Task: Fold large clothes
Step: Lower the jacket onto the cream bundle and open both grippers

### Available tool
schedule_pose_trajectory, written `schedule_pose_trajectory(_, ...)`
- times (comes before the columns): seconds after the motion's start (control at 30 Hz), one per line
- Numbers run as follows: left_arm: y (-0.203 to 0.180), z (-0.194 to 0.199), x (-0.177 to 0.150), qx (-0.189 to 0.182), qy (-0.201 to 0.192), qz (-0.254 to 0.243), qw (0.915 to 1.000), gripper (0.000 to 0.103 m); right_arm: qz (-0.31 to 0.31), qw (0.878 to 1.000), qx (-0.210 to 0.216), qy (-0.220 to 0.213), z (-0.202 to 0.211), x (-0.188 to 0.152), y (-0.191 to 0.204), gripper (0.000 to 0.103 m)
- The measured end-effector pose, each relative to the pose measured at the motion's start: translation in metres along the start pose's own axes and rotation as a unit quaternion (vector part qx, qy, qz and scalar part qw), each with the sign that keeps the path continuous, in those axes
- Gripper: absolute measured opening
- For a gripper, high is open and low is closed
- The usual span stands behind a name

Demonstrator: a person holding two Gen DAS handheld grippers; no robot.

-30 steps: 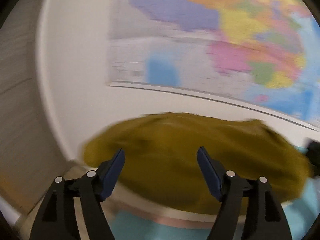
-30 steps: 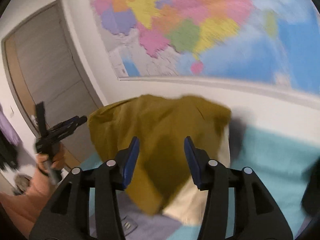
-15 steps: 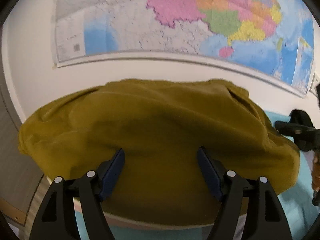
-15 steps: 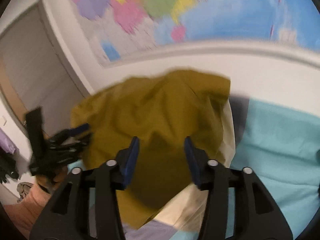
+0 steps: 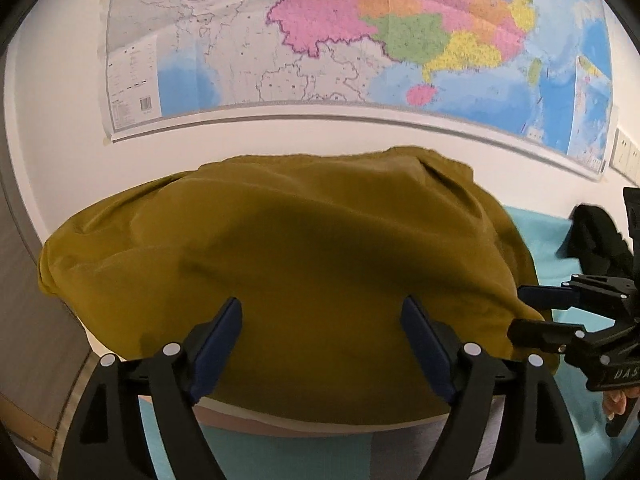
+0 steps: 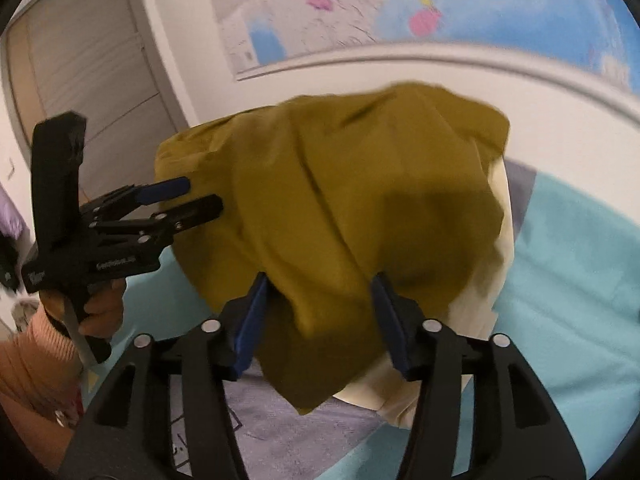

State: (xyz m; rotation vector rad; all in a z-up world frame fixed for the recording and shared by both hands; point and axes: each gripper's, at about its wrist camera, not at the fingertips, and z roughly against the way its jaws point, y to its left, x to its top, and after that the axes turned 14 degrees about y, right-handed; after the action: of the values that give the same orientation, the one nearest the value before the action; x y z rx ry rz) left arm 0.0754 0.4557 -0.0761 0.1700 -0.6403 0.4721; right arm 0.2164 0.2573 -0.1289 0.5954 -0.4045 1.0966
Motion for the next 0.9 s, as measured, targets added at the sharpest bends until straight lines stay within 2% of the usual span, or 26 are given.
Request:
schedule_pose_trajectory(0.27, -0.004, 0.012, -0.004, 0.012, -0.011, 0.011, 0.9998, 0.081, 0.006, 1.0, -0.004, -0.028, 0.028, -0.003, 0.012, 0.055)
schedule_pose_trajectory(0.37, -0.01, 0.019, -0.006, 0.004, -0.017, 0.009, 0.9998, 0.084, 0.021, 0.999, -0.009, -0.045, 0.041, -0.01, 0.02, 0.055)
schedule_pose_trajectory(0.43, -0.014, 0.022, -0.009, -0.002, -0.02, 0.013, 0.9997, 0.085, 0.033, 0.999, -0.006, -0.043, 0.04, -0.011, 0.025, 0.055)
schedule_pose_trajectory(0.5, -0.018, 0.017, -0.009, -0.02, -0.008, 0.012, 0.9997, 0.09, 0.034, 0.999, -0.021, -0.019, 0.026, -0.011, 0.027, 0.053)
schedule_pose_trajectory(0.6, -0.024, 0.009, -0.013, -0.002, -0.001, 0.014, 0.9999, 0.091, 0.013, 0.999, -0.032, 0.012, 0.007, -0.012, 0.02, 0.053)
schedule_pose_trajectory(0.9, -0.033, 0.031, -0.026, 0.009, -0.014, 0.02, 0.9997, 0.091, -0.001, 1.0, -0.01, -0.021, 0.026, -0.025, 0.025, 0.056)
